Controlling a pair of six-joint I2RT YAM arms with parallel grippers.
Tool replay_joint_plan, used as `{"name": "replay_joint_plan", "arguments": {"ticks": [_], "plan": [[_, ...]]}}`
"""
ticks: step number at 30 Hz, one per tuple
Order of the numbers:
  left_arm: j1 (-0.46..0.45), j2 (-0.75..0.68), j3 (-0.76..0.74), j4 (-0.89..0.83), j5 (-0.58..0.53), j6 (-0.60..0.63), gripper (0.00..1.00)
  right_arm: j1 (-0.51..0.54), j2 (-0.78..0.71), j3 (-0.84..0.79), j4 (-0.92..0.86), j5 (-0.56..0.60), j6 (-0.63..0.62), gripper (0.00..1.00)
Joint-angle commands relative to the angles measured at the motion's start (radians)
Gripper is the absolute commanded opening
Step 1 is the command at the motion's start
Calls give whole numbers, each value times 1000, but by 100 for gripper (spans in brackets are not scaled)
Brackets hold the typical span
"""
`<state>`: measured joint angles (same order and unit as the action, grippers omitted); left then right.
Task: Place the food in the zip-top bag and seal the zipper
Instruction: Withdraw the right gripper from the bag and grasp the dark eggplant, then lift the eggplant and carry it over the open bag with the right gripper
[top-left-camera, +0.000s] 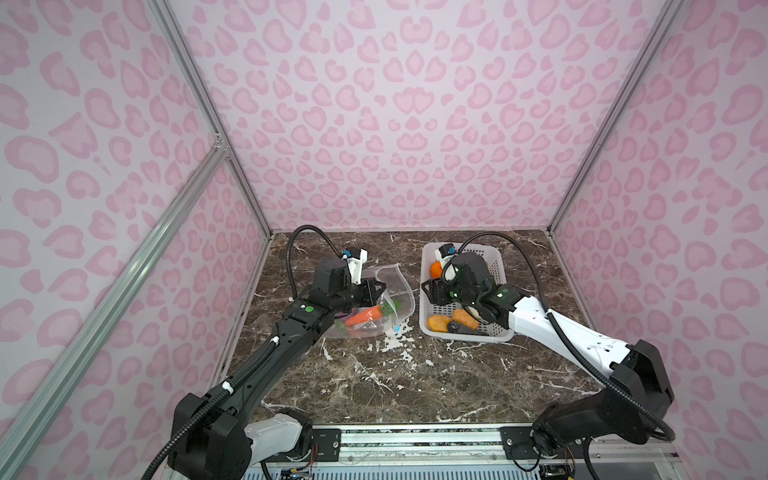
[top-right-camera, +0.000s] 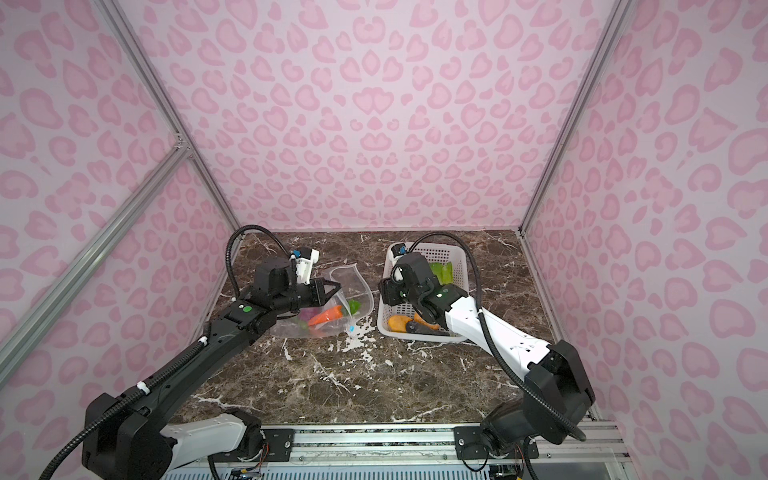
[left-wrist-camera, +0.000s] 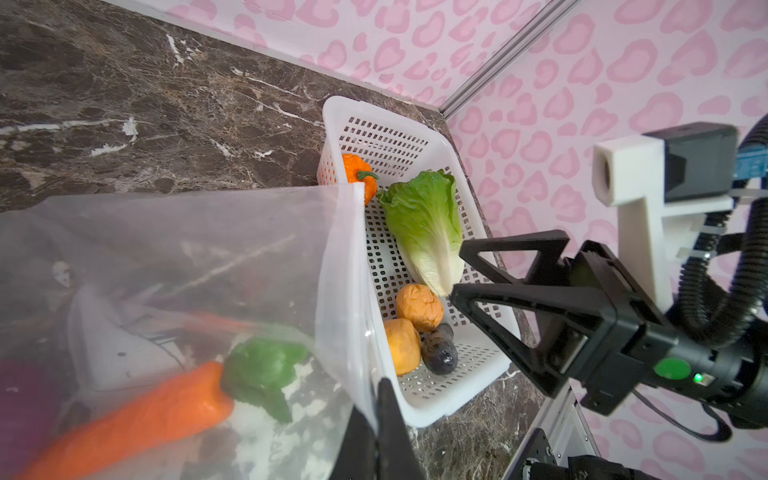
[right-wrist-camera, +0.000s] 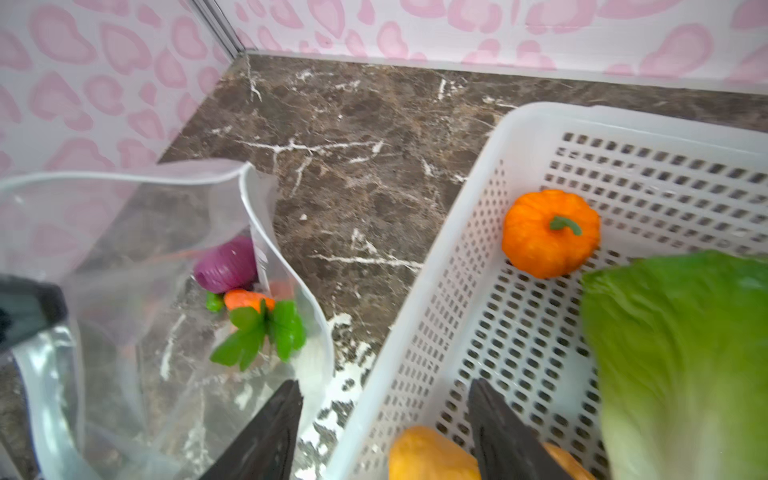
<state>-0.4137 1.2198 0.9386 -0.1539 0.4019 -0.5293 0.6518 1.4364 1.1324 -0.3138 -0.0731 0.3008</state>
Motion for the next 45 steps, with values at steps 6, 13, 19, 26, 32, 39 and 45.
{"name": "replay_joint_plan", "arguments": {"ticks": [6, 13, 19, 26, 32, 39, 45], "plan": [[1, 0, -1, 24, -10, 8, 2, -1, -70, -19, -389, 75, -197, 65], [1, 2, -6, 30, -17, 5, 2, -1, -18, -3, -459, 79, -230, 65], [1, 6, -3, 26, -14, 8, 2, -1, 44, 6, -460, 44, -274, 65], [1, -2, -1, 24, -12, 12, 2, -1, 104, 13, -441, 71, -286, 65], [1, -4, -3, 22, -18, 11, 2, -1, 140, 10, -465, 173, -285, 64], [0, -1, -3, 22, -14, 9, 2, -1, 150, -32, -437, 210, -285, 61], [1, -5, -4, 23, -18, 9, 2, -11, 171, -45, -399, 183, -285, 50]]}}
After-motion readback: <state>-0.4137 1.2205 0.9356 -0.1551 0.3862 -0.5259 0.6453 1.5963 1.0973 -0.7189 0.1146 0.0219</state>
